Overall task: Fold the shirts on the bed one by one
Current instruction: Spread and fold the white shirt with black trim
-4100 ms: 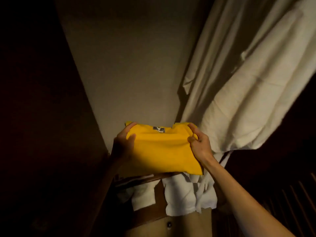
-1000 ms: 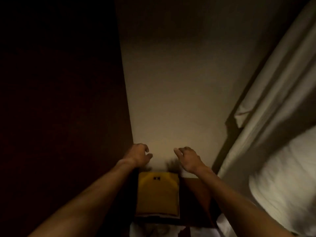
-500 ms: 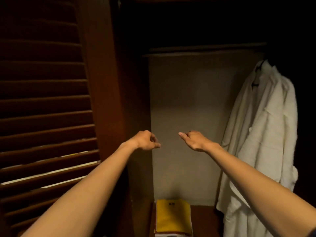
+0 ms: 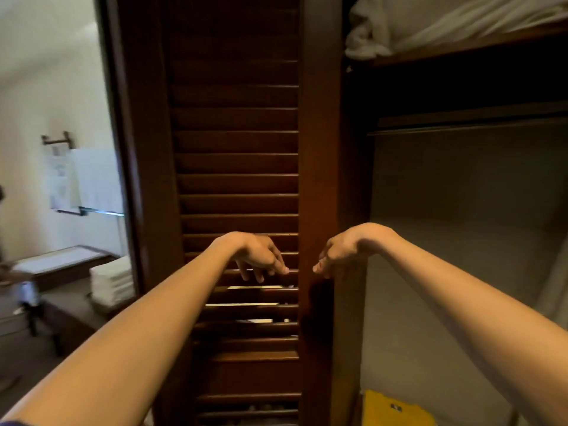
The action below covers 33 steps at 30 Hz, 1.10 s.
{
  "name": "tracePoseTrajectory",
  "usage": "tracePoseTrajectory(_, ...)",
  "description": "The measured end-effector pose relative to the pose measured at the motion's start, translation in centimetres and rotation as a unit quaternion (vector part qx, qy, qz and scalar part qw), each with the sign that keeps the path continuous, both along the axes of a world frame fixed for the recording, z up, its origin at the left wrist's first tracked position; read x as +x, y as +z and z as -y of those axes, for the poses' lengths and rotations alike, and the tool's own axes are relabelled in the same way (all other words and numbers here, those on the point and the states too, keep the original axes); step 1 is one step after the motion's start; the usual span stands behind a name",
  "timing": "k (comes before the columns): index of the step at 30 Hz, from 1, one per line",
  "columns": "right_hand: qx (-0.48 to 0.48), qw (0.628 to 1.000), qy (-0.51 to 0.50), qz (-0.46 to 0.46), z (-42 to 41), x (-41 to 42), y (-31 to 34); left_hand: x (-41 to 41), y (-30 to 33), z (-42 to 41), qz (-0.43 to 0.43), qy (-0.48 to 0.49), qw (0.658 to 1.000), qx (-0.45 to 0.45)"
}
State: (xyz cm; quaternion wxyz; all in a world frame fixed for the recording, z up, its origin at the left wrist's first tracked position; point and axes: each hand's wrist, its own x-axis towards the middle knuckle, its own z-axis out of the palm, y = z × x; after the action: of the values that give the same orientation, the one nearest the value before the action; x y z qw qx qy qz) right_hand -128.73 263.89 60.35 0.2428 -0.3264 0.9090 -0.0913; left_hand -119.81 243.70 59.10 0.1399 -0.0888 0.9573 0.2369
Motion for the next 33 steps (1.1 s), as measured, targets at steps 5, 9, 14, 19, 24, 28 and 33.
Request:
tracePoseTrajectory(5,-0.154,0.98,0.125,0.009,9.0,3.9,-0.1,6.8,0.3,6.6,-0.14,0.083,0.984,-0.077)
tracePoseTrajectory(9,-0.252,0.938,0.221,-0.09,16.3,7.1,-0.5,13.3,0.6,11.5,-0.271,0.174,0.931,-0.171)
tracePoseTrajectory(14,-0.303,0.891,0.314,-0.121,26.2,12.3,-1.6,22.8,0.4,18.0,-0.229,0.28,0.906,-0.219)
tracePoseTrajectory(19,-0.322,0.853,0.402,-0.086,37.4,19.1,-2.1,33.4,0.2,25.2,-0.184,0.348,0.873,-0.288)
tracePoseTrajectory(24,-0.317,0.814,0.479,-0.089,49.4,26.0,-2.5,42.9,0.0,33.9,-0.151,0.426,0.831,-0.324)
tracePoseTrajectory(28,-0.327,0.786,0.509,-0.128,58.9,29.2,-1.0,48.6,1.2,42.3,-0.13,0.462,0.811,-0.334)
tracePoseTrajectory(33,-0.324,0.808,0.485,-0.088,69.9,30.9,0.4,52.3,2.8,52.5,-0.131,0.471,0.8,-0.349)
